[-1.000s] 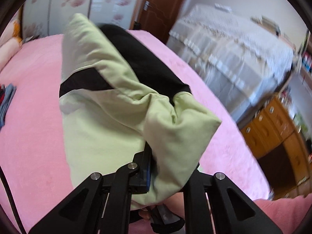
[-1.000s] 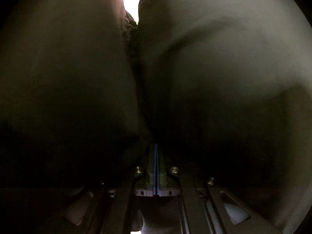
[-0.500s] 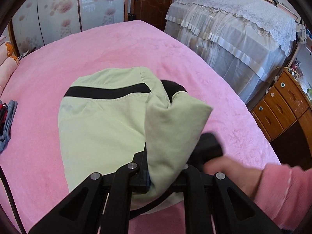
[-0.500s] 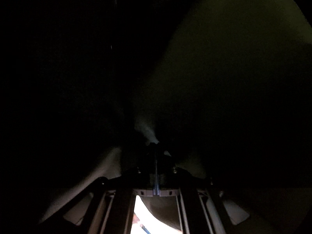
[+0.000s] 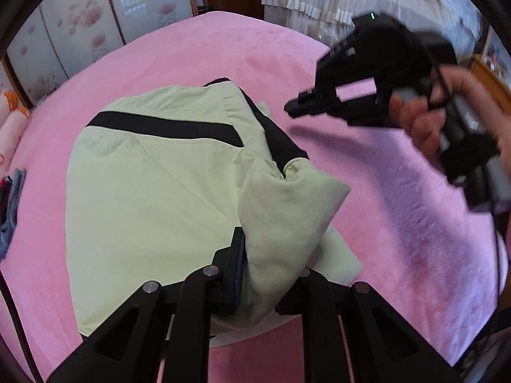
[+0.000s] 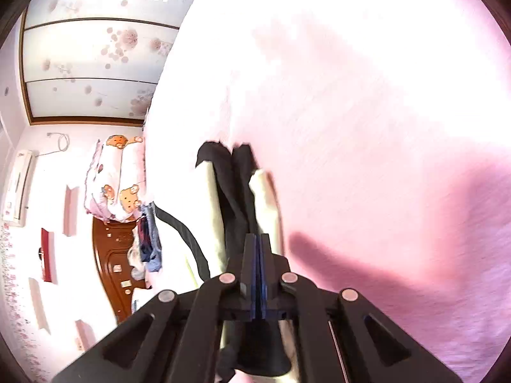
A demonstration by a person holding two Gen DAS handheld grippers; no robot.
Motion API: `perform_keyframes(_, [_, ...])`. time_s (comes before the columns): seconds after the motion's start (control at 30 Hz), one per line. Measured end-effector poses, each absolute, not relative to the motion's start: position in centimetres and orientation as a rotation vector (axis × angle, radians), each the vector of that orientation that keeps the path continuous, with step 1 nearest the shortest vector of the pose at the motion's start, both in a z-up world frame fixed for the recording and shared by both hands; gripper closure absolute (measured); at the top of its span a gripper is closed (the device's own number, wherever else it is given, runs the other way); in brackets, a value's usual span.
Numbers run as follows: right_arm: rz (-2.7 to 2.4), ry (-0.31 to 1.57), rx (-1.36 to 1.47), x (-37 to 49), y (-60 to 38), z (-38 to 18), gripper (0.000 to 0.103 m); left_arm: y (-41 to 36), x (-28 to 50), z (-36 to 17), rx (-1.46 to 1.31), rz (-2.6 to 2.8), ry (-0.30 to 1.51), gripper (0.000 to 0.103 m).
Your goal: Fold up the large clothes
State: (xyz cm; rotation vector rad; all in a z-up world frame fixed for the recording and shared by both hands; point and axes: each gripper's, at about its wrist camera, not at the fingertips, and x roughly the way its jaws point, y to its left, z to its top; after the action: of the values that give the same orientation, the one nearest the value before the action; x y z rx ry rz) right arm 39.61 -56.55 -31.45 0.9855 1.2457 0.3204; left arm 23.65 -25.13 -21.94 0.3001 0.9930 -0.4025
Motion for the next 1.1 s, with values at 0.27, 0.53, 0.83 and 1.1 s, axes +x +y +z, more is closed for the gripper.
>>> perform_keyframes(0.27, [0.351,1.317,0.883,37.8,-53.8,-30.0,0.098,-28.3,21.3,-24.3,0.439,-0.447,1.094,0.051])
perform_keyframes(0.53, [0.374,1.472,0.754,35.6,-46.0,-28.1,0.094,-23.5,20.1,-19.5,0.282,-0.512,1.213,0.023])
perform_keyframes(0.83, [0.236,1.601,0.543,32.9,-42.1,-27.9,0.057,-11.6,22.8,-17.1,0.075,-0.243,1.313,0.021])
perform_keyframes(1.1, [0.245,1.646,0.292,32.3,-38.3,-29.0,0.085,-4.7,25.0,-18.3,-0.053,-0.101,1.379,0.021])
